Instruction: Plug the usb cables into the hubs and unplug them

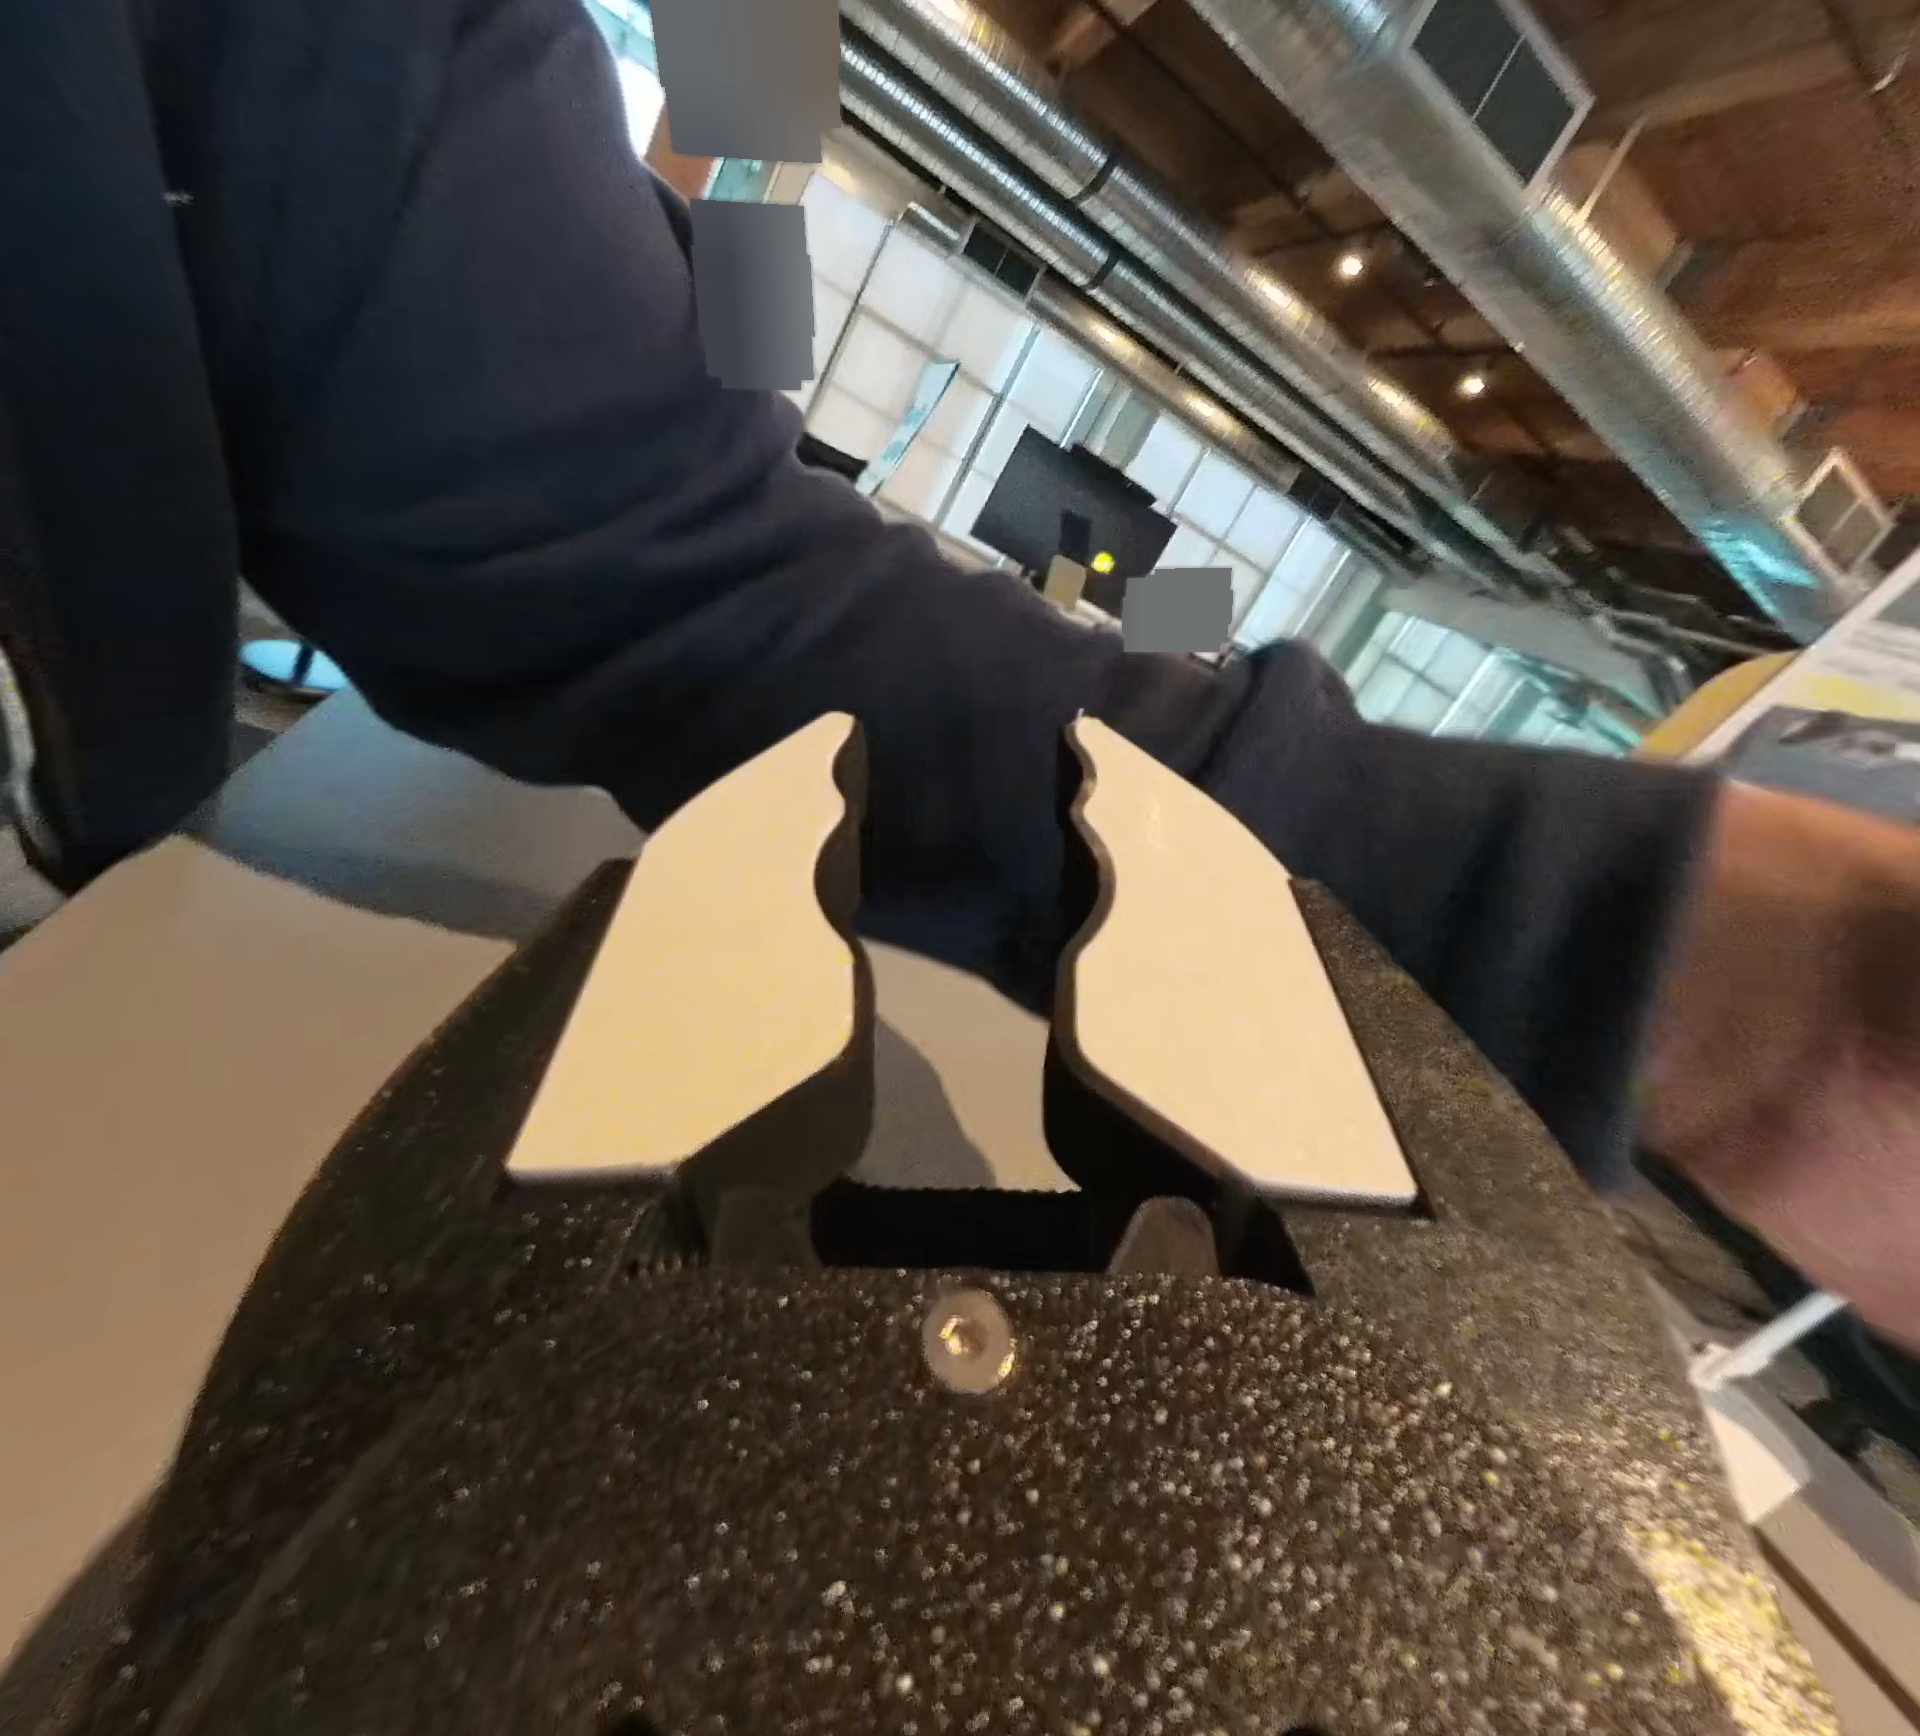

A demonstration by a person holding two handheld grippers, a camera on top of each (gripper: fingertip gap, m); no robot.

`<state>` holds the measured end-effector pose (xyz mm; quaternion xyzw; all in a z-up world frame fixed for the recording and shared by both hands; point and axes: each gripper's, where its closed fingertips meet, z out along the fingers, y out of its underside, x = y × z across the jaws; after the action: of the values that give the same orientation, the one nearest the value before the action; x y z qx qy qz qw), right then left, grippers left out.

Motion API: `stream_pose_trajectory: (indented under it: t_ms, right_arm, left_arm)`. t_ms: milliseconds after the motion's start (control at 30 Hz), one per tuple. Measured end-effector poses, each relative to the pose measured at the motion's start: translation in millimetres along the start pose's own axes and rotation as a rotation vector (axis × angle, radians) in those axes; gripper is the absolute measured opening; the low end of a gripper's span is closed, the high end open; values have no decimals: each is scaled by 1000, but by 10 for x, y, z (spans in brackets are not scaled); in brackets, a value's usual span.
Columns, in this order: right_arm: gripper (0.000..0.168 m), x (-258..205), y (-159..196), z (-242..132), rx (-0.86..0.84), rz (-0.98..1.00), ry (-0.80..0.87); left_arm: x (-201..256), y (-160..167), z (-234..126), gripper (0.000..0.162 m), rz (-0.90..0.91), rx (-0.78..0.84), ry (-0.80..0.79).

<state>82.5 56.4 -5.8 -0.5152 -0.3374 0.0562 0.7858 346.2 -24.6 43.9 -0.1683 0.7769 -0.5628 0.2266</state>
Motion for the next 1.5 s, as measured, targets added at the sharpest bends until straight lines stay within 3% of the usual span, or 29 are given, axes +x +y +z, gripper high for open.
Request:
stream_pose_trajectory:
  t_ms: [133,333,533,633,733,833,1000,1167,1333,1500]
  right_arm:
    - [34,57,-45,-105,6,-25,23]
    - [34,231,-19,-259,-7,-31,72]
    - [34,385,-16,-346,-16,-41,135]
    - [33,422,-9,-365,-24,-58,154]
    - [34,463,38,-391,-44,-65,172]
    - [34,512,61,-416,-54,-66,190]
    - [33,512,168,-397,-97,-70,193]
    - [32,571,328,-378,-203,-121,260]
    - [30,802,485,-520,-418,-202,505]
    - [28,1026,176,-1114,-571,-314,904]
  left_arm:
    - [-73,367,597,3,-3,-198,48]
    - [-150,891,945,3,-50,-411,50]
    - [-221,849,963,20,-61,-381,20]
    - [-338,742,821,26,-9,-324,-92]
    - [-380,556,415,30,14,-195,-200]
    - [-327,571,-247,34,-27,-120,-319]
    - [98,1053,-1505,34,-159,-111,-555]
    - [643,1565,-2631,39,-194,-300,-846]
    - [1232,1584,-3586,39,-145,-282,-1163]
    - [1821,1617,-4248,39,-122,-257,-1374]
